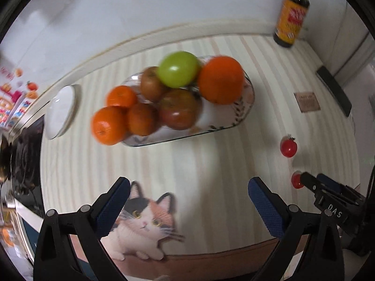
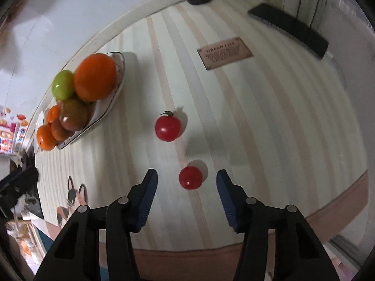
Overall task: Organize fruits
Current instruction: 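Grasp a cherry tomato with the right tool while the left tool grasps the other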
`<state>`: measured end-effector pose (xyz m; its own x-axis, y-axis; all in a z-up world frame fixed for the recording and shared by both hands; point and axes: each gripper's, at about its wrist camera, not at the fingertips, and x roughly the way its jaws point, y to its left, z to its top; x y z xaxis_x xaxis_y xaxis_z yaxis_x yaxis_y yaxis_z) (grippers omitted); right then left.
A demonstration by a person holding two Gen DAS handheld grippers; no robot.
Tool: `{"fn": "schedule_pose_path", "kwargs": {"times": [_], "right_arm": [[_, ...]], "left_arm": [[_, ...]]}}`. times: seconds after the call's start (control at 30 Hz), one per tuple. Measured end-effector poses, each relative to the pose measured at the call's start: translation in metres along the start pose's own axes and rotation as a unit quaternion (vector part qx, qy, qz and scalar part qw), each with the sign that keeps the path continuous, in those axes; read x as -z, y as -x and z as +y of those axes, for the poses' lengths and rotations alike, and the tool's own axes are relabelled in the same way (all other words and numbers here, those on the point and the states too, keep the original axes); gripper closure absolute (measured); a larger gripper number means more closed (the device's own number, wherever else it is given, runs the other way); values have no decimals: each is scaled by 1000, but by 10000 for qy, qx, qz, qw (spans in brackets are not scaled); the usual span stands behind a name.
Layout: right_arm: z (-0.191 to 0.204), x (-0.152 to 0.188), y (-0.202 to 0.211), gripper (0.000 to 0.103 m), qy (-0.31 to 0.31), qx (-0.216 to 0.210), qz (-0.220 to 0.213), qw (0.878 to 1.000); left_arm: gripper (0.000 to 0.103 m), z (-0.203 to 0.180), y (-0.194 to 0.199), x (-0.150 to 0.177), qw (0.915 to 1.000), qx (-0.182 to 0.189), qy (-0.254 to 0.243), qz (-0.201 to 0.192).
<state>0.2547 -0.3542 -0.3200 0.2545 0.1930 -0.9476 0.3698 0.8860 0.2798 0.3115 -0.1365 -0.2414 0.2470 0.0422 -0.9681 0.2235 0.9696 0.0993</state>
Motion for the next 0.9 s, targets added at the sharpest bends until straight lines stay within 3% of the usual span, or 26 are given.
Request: {"fn": "schedule_pose_path", "kwargs": {"times": [0.13, 0.33, 0.43, 0.57, 0.73, 0.9], "right_arm": [[-2, -17, -4, 57, -13, -278, -151, 9995], [28, -39, -30, 59, 680, -425, -14, 9968], [36, -44, -40, 72, 846, -399, 28, 9956], [27, -44, -29, 73, 737, -410, -202, 9962], [-19, -31, 1, 73, 220, -404, -386, 9982], [-72, -12, 17, 73, -254, -171, -415, 9987]], "left_arm": [[0, -19, -25, -5, 9995, -40, -222, 236], [0, -28, -47, -5, 9982, -81, -307, 517], [0, -32, -52, -5, 9978, -26, -315, 576], [0, -44, -53, -5, 9969, 361, -321, 622], [3, -78, -55, -1, 9881, 1298, -406, 717], [27, -130, -63, 8, 9784, 1601, -923, 926]]}}
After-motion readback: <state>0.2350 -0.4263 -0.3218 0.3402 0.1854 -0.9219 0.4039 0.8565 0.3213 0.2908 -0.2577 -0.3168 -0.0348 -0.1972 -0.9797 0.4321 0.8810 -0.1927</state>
